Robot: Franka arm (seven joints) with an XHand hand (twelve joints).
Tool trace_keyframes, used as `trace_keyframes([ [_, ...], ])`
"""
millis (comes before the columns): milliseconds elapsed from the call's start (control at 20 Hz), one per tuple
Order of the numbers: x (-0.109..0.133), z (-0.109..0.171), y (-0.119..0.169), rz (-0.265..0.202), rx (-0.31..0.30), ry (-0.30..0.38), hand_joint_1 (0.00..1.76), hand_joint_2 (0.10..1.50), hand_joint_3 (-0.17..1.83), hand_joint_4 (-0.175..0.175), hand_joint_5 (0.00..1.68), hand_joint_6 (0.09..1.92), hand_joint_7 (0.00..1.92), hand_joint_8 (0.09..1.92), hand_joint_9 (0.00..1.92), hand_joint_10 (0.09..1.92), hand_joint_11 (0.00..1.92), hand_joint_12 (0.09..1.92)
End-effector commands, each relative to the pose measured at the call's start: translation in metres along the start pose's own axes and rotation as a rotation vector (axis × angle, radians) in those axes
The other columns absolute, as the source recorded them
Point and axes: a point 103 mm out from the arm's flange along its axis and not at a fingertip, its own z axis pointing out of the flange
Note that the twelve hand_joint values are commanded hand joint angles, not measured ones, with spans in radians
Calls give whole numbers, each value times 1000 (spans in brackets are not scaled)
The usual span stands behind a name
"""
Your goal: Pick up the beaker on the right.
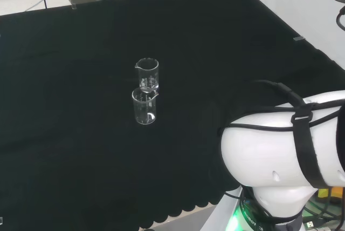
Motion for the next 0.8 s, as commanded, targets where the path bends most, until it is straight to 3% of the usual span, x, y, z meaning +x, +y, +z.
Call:
trace_keyframes([
  [50,20,0,-1,0,-12,-28,39,1146,524,2,174,265,15,523,108,641,5,1264],
  [250,13,0,0,2,-4,-13,1,1250,342,1,244,88,9,520,102,639,0,1276],
  [550,-18,9,7,24,12,-2,0,1261,320,1,254,87,9,519,103,639,0,1278],
  [800,-59,33,20,57,51,29,1,1262,316,0,254,87,10,519,103,639,0,1279],
])
